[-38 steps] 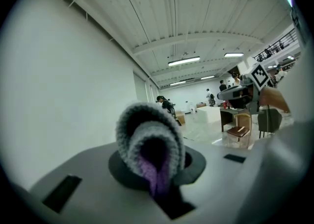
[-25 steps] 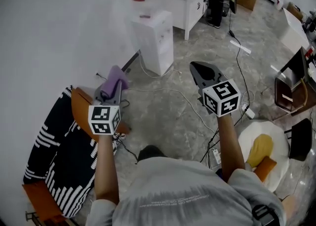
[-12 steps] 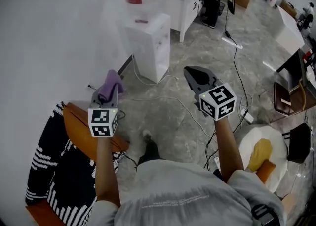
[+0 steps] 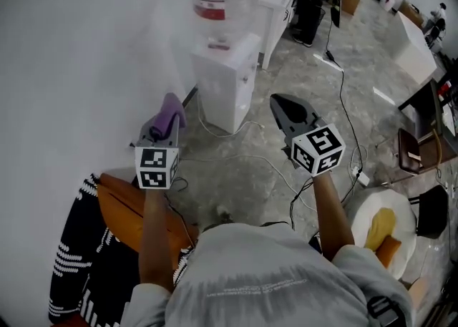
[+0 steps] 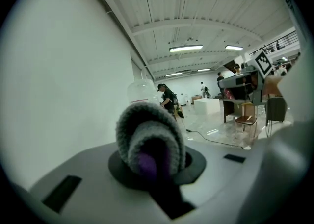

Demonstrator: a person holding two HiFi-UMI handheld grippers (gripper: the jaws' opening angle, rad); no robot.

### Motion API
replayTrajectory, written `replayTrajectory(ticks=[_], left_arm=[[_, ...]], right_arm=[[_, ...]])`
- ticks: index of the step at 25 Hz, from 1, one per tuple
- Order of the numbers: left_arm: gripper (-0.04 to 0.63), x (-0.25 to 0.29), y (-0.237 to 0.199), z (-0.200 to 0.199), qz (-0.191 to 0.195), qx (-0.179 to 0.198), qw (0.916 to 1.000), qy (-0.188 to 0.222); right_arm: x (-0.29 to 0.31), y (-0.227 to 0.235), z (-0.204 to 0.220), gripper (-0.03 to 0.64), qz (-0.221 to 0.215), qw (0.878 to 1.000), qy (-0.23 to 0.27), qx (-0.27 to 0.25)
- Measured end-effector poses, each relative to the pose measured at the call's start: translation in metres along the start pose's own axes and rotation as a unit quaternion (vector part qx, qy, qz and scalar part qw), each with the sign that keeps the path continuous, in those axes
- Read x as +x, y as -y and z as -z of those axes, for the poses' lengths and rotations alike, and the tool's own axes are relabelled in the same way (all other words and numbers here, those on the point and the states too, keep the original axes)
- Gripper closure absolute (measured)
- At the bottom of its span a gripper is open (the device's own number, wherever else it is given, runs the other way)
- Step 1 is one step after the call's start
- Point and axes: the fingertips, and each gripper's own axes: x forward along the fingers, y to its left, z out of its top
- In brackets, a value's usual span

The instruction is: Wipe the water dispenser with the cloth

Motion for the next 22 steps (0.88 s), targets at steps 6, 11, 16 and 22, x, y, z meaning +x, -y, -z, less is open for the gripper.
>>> replayTrajectory(ticks=[6,11,16,22], left_arm=[[0.543,0.026,-0.028,0.017,0.012,-0.009,0.9998,-0.011],[0.543,0.047,-0.041,0.026,0.016,-0.015,0.9995,-0.024],[0.543,0.076,-0.049,0.044,0.022,-0.03,0.9984,-0.043],[0.543,0.133,-0.06,0.063,0.026,-0.045,0.9963,-0.068]], right_arm=[[0.04,0.005,0.012,0.609,0.012,1.0,-0.017,0.022],[0.069,0.009,0.03,0.609,0.019,0.998,-0.028,0.046],[0.1,0.017,0.059,0.609,0.013,0.996,-0.064,0.067],[0.145,0.057,0.09,0.609,0.012,0.992,-0.098,0.078]])
